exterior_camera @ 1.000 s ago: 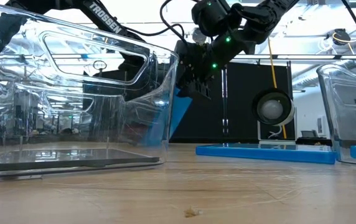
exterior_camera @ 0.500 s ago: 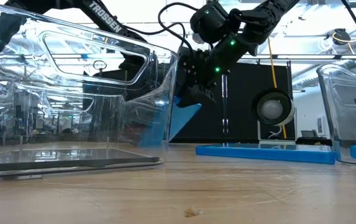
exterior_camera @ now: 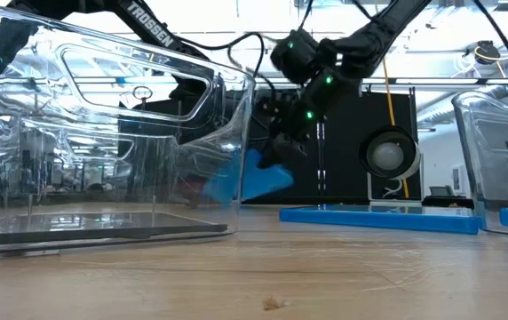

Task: Pick & place jewel cases by type
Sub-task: Put the top blue disc case into the right transparent bin

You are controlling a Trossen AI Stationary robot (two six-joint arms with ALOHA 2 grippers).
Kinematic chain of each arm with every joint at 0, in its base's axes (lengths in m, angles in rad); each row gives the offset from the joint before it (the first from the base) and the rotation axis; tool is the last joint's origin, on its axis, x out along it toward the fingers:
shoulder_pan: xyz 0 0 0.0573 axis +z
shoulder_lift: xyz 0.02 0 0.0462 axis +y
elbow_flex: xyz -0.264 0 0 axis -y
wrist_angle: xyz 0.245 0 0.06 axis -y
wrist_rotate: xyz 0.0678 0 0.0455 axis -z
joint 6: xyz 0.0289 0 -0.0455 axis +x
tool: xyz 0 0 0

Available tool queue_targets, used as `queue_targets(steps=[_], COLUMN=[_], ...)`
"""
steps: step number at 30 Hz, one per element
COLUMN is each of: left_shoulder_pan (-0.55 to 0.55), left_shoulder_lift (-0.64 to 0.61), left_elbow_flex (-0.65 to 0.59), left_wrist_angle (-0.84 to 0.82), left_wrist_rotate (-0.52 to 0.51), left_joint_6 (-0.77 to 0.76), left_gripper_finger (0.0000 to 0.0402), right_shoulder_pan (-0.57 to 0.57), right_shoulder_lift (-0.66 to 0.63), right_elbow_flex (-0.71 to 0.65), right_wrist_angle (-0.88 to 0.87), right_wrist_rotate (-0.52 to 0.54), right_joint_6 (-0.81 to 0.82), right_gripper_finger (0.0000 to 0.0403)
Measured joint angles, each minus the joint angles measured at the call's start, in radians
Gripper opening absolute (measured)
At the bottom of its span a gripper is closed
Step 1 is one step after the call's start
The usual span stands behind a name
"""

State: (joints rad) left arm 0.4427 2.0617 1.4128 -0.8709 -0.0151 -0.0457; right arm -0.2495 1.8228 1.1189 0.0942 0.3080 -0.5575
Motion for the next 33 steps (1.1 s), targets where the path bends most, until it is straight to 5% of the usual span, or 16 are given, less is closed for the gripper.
queue_targets(steps=[8, 23, 33], left_shoulder_pan=[0.000, -0.055, -0.119], left_shoulder_lift=[0.001, -0.203, -0.424], left_elbow_flex=[0.002, 0.016, -0.053], left_wrist_angle=[0.012, -0.010, 0.064], left_wrist_rotate=[0.007, 0.007, -0.034], left_joint_6=[0.010, 0.040, 0.064], left_gripper_finger=[0.0145, 0.0145, 0.0145], right_shoulder_pan=[0.000, 0.030, 0.062], right_shoulder_lift=[0.021, -0.025, -0.243], right_elbow_flex=[-0.002, -0.010, -0.047], right_wrist_angle=[0.031, -0.063, -0.159], right_wrist_rotate=[-0.042, 0.005, -0.071], right_joint_6=[-0.022, -0.002, 0.122], right_gripper_finger=[0.0025, 0.0025, 0.0025])
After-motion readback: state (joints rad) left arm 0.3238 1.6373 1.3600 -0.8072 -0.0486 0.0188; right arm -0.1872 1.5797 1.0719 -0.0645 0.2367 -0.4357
